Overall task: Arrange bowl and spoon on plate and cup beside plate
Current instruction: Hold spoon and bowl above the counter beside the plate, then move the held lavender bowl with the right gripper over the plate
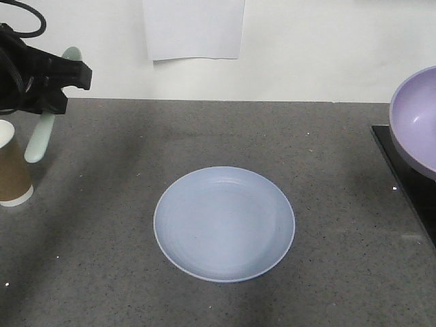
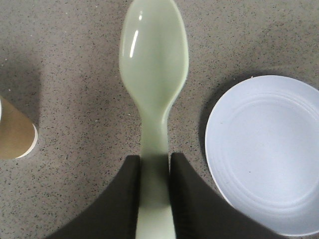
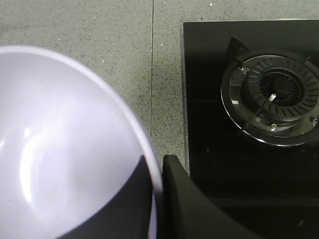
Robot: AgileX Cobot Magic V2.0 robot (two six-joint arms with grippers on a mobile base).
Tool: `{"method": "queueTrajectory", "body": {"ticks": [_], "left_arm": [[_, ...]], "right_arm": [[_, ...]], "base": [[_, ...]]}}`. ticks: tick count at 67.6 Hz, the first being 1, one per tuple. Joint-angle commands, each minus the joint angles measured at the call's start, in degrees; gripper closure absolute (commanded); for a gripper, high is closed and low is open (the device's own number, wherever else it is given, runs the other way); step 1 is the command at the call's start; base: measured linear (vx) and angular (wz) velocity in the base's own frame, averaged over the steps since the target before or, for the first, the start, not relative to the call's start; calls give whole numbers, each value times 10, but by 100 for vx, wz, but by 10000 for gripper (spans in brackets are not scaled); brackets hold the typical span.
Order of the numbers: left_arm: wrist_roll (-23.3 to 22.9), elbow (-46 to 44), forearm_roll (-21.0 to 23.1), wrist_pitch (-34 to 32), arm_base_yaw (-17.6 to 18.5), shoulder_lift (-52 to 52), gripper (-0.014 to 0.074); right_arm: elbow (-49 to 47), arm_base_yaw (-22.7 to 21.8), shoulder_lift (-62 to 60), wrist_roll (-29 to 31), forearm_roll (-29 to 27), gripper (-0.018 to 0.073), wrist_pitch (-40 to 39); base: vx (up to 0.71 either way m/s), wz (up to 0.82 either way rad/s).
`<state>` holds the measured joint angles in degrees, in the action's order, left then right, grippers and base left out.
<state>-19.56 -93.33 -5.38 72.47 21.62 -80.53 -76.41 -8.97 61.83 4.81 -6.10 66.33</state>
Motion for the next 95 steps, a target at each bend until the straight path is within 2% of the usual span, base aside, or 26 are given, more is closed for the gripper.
{"method": "queueTrajectory", "body": {"ticks": [1, 37, 49, 57, 65, 84, 95], "left_arm": [[1, -16, -2, -13, 3, 21, 596], [1, -16, -2, -13, 3, 21, 596], [1, -16, -2, -13, 3, 21, 596], [1, -16, -2, -13, 3, 21, 596], [1, -16, -2, -13, 3, 21, 596], [1, -16, -2, -13, 3, 21, 596], [1, -16, -2, -13, 3, 21, 596]], "right_arm": [[-13, -4, -8, 4, -1, 566, -34], [-13, -4, -8, 3, -6, 566, -37], [-13, -4, 0, 10, -43, 566, -43], [-13, 4, 26, 43, -83, 566, -45], [-13, 35, 70, 63, -116, 566, -52], [-13, 195, 196, 57, -120, 564, -142], [-13, 248, 273, 48, -127, 564, -185]], "base": [[0, 0], [0, 0], [0, 0], [0, 0], [0, 0], [0, 0], [0, 0]]}}
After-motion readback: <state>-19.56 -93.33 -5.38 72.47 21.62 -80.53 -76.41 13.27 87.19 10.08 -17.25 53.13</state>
